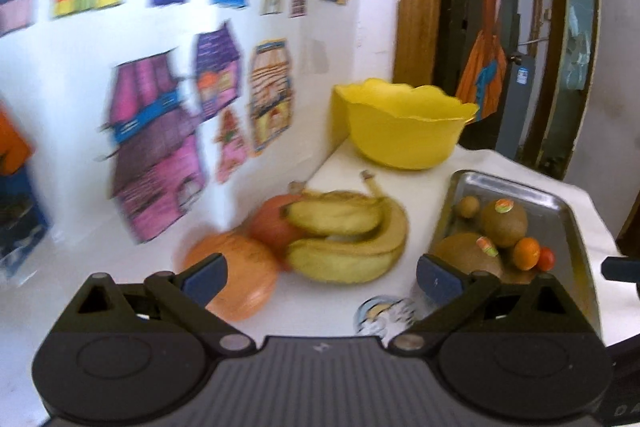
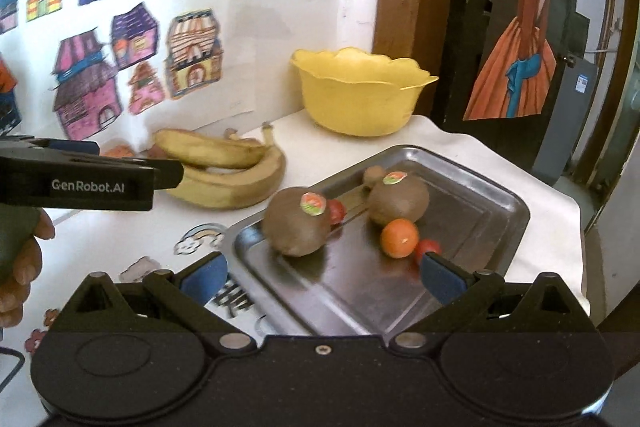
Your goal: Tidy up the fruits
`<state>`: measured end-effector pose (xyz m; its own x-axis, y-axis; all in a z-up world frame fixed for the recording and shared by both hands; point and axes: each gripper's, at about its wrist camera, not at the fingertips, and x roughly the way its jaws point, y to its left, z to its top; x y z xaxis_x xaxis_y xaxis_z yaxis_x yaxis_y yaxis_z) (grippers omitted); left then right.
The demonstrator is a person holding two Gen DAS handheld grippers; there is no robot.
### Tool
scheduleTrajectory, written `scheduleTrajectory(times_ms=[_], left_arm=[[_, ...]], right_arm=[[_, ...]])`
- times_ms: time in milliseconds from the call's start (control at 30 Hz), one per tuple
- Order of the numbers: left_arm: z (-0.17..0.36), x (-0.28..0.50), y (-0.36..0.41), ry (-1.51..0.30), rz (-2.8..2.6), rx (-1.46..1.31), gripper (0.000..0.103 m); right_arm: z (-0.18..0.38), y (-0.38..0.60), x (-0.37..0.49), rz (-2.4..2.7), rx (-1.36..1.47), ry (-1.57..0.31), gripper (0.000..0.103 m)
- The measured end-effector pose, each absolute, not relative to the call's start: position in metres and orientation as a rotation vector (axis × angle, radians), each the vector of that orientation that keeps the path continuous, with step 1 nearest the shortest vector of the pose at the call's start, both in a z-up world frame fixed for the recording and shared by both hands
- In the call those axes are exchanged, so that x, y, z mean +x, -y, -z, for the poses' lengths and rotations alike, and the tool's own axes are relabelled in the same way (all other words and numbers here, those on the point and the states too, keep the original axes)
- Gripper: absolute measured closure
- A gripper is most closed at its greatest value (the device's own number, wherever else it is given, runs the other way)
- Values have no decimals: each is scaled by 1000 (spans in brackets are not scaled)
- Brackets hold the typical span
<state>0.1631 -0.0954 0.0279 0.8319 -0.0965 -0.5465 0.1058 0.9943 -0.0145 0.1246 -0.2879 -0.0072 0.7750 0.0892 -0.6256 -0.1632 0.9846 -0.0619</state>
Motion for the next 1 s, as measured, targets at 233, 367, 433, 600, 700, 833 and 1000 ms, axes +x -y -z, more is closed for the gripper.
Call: scheduleTrajectory(times_ms=[233, 367, 433, 600, 700, 833, 1000], left_arm=[[-20, 137, 67, -621, 71, 42, 1], [-16, 125, 53, -651, 41, 41, 1], [-14, 121, 49, -669, 21, 42, 1], [-10, 115, 36, -695, -11, 36, 1], [-6, 111, 28, -708, -29, 30, 1], [-1, 109, 19, -730, -52, 29, 1], [3, 106, 14, -741, -55, 38, 1]], right_arm=[[10, 259, 109, -155, -105, -713, 1], [14, 245, 103, -174, -87, -736, 1], [16, 239, 100, -184, -75, -753, 1], [20, 225, 94, -206, -56, -793, 1], [22, 218, 92, -216, -40, -812, 1], [27, 206, 91, -232, -29, -835, 1], [33, 190, 92, -227, -35, -838, 1]])
